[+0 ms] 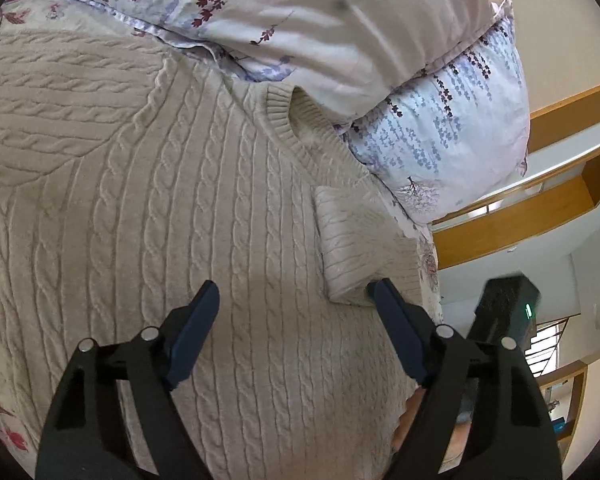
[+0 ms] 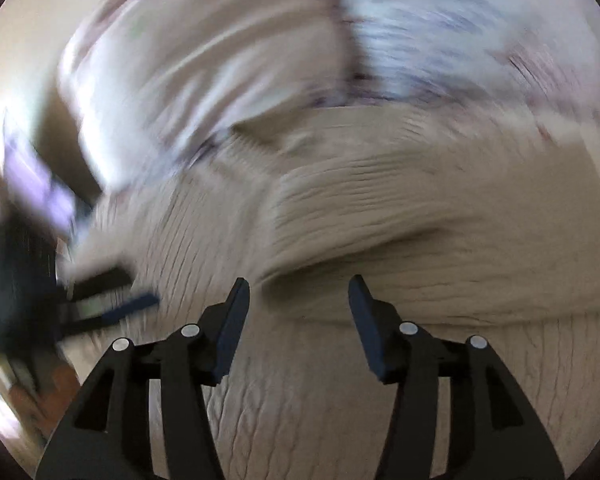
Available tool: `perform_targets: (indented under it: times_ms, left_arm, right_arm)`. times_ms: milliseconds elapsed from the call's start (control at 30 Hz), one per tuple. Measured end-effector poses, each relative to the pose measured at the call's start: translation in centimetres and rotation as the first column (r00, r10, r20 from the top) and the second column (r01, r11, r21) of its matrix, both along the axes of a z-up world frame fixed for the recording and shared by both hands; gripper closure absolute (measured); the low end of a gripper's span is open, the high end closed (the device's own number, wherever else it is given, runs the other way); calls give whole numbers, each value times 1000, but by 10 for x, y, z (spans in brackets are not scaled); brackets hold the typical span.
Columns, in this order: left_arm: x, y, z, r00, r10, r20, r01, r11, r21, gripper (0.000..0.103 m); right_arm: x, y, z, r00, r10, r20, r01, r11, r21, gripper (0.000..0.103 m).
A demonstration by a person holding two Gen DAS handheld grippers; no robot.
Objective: Fold small clothes
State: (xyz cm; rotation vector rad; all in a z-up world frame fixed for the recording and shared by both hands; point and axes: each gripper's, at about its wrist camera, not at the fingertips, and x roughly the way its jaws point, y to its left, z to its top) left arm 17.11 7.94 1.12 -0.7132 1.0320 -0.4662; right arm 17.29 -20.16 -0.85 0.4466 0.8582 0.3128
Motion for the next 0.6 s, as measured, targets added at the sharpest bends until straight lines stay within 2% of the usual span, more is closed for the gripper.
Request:
perform_targets:
  times_ms: [33, 67, 100, 167, 267, 367, 433, 467, 500, 533, 567, 600]
  left_arm:
    - [-1, 2, -1, 1000, 0, 0, 0, 1000, 4, 24]
    - [-1, 3, -1, 1000, 2, 0, -2, 1000, 14, 24]
    - [-1, 4, -1, 1000, 3, -1, -3, 1000, 19, 24]
    - [-1, 9, -2, 1000, 13, 0, -13, 1000, 26, 24]
    - [-1, 14, -3, 1000, 26, -1, -26, 999, 23, 24]
    - [-2, 15, -3, 1000, 27, -1, -27, 999, 20, 24]
    - [-4, 15, -2, 1000, 12, 4, -12, 1000, 20, 24]
    - [-4, 13, -1, 1000, 5, 7, -5, 1000, 25, 24]
    - [-5, 12, 0, 1000, -8, 16, 7, 999, 33, 24]
    - [-5, 11, 1, 1000, -15, 24, 14, 999, 45, 24]
    - [-5, 9, 2, 999, -19, 31, 17, 998, 59, 24]
    - [-5, 7, 3, 999, -22, 39, 19, 997, 78, 24]
  right_arm:
    - [3, -7, -1, 1000, -24, -9, 25, 999, 30, 51]
    - [6, -12, -2, 999, -53, -9, 53, 998, 43, 61]
    - [11, -14, 0, 997, -83, -2, 83, 996, 34, 77]
    - [18, -9, 14, 990, -132, 54, 132, 991, -9, 93]
    - [29, 18, 32, 992, -44, 117, 44, 999, -2, 98]
    - [31, 58, 40, 983, 128, 133, -132, 991, 19, 98]
    - [22, 70, 40, 980, 165, 113, -166, 986, -6, 97]
    - [17, 68, 37, 988, 137, 75, -136, 990, -24, 89]
    - [13, 64, 35, 992, 115, 51, -114, 993, -23, 73]
    - [7, 52, 31, 997, 79, 22, -79, 997, 13, 64]
    - [4, 37, 27, 999, 40, 1, -40, 997, 63, 58]
    - [-1, 23, 22, 999, 1, -35, 3, 994, 110, 58]
